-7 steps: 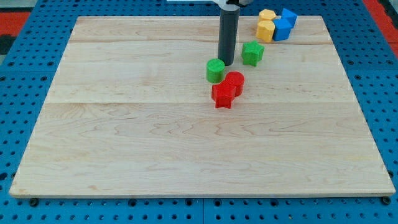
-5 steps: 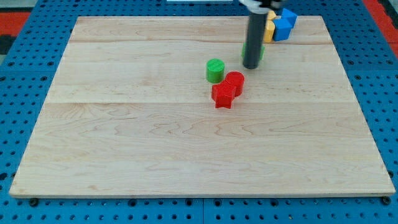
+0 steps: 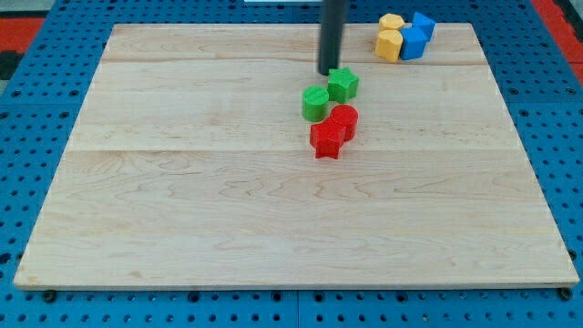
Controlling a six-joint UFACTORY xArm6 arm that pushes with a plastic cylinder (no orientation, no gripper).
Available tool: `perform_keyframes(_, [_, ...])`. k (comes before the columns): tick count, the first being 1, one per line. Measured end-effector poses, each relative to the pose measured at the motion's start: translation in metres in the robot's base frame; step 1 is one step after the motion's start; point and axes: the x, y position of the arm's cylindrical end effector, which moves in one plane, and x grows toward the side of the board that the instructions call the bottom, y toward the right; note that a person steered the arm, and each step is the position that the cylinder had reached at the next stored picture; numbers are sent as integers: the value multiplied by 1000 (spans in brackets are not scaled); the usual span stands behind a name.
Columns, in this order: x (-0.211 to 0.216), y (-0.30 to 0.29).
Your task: Move the green star above the green circle
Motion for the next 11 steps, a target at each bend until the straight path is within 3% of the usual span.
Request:
perform_keyframes(1, [0,13])
perform_keyframes(3, [2,100])
perform_keyframes(4, [21,105])
perform_keyframes(5, [32,81])
perform_keyframes(8, [-4,-43])
perform_keyframes(10, [18,-58])
perform_keyframes(11, [-23,-48])
